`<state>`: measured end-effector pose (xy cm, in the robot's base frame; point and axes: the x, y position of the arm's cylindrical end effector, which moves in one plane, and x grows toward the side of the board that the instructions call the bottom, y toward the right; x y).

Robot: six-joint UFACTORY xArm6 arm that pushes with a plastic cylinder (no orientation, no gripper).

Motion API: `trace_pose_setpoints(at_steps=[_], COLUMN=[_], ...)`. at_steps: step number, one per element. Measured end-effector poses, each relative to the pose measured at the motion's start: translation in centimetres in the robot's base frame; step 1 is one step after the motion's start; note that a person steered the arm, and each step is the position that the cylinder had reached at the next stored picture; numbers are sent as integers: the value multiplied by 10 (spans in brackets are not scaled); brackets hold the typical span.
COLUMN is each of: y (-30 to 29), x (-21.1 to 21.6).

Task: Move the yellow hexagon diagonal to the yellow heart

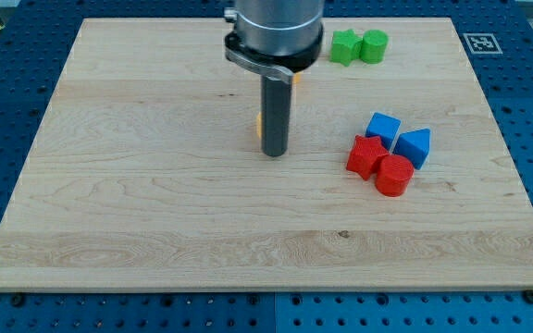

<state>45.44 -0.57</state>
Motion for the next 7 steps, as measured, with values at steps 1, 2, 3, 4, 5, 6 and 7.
trace_pose_setpoints(at_steps=[1,2,3,4,5,6,7], y=[-36,-44,-44,-38,-13,18,38], x=[-7,-28,-26,-12,-24,-37,-34])
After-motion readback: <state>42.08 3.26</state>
